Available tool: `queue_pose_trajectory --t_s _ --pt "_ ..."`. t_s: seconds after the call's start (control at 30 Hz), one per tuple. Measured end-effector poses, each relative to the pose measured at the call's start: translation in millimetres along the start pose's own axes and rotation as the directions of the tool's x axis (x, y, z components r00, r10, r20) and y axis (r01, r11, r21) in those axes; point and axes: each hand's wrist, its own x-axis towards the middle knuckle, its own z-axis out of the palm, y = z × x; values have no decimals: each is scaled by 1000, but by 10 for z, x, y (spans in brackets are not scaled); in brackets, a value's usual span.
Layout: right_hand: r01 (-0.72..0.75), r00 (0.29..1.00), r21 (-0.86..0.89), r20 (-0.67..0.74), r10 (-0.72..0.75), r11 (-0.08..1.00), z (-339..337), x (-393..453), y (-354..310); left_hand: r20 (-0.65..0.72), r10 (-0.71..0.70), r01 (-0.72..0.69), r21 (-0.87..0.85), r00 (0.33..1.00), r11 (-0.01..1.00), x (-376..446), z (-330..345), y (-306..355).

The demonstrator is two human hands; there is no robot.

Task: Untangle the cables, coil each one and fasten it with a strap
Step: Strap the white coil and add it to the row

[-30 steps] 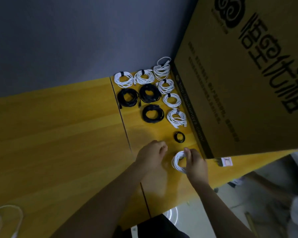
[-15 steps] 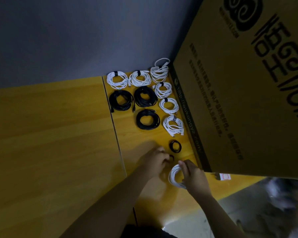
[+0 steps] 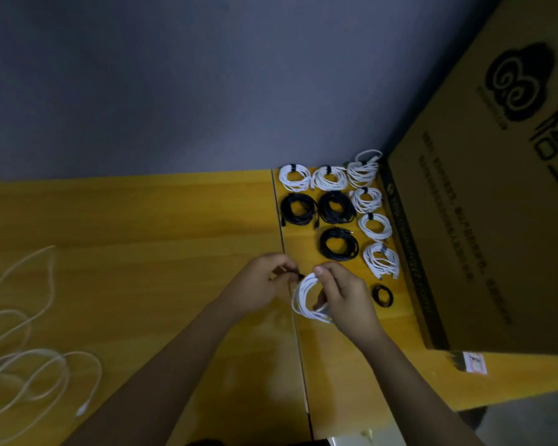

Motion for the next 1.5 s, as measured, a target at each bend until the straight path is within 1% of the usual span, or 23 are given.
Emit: queue_pose_trajectory --t_s 0.1,0.17,0.23,0.37,0.43,0.57,0.67,0.8,0.93,1.07,1.17,1.23,1.37,1.5 --pt "44 994 28 98 -46 999 196 103 -269 -28 4 -5 -23 1000 1000 -215 -266 18" --pt "61 985 8 161 -61 998 330 138 -364 -79 -11 6 -62 997 998 -361 -415 32" --pt "47 975 10 215 -49 999 457 142 -435 -136 -27 14 -96 990 995 -503 -542 44" --pt "51 954 38 295 -60 998 650 148 -608 -235 -91 47 -189 968 981 -690 -724 72" --pt "69 942 38 327 -78 997 741 157 -708 -282 -87 35 -184 956 982 -754 -795 82" --pt "99 950 83 290 -119 992 876 174 -881 -367 -90 42 -136 926 990 -808 -938 78" --pt "104 959 123 251 -132 987 944 147 -948 -377 -153 76 -210 913 975 -841 -1005 88" --pt "91 968 198 213 -133 976 1001 107 -1007 -324 -256 100 -428 911 898 -907 -1093 160" --pt "59 983 255 156 -102 965 1024 92 -1053 -257 -260 92 -524 931 847 -975 -1137 186" --pt "63 988 258 119 -96 964 1025 179 -1095 -183 -282 103 -641 942 760 -990 -1163 210" --pt "52 984 251 154 -93 967 1044 212 -1100 -199 -280 100 -622 939 777 -979 -1162 223" --pt "39 982 294 165 -91 955 1054 204 -1106 -232 -272 79 -608 934 790 -985 -1149 219" --pt "25 982 325 168 -83 945 1043 198 -1146 -265 -211 30 -556 941 831 -1009 -1162 196" --pt "55 986 307 133 -100 950 1060 191 -1131 -243 -188 38 -516 952 856 -1018 -1176 216"
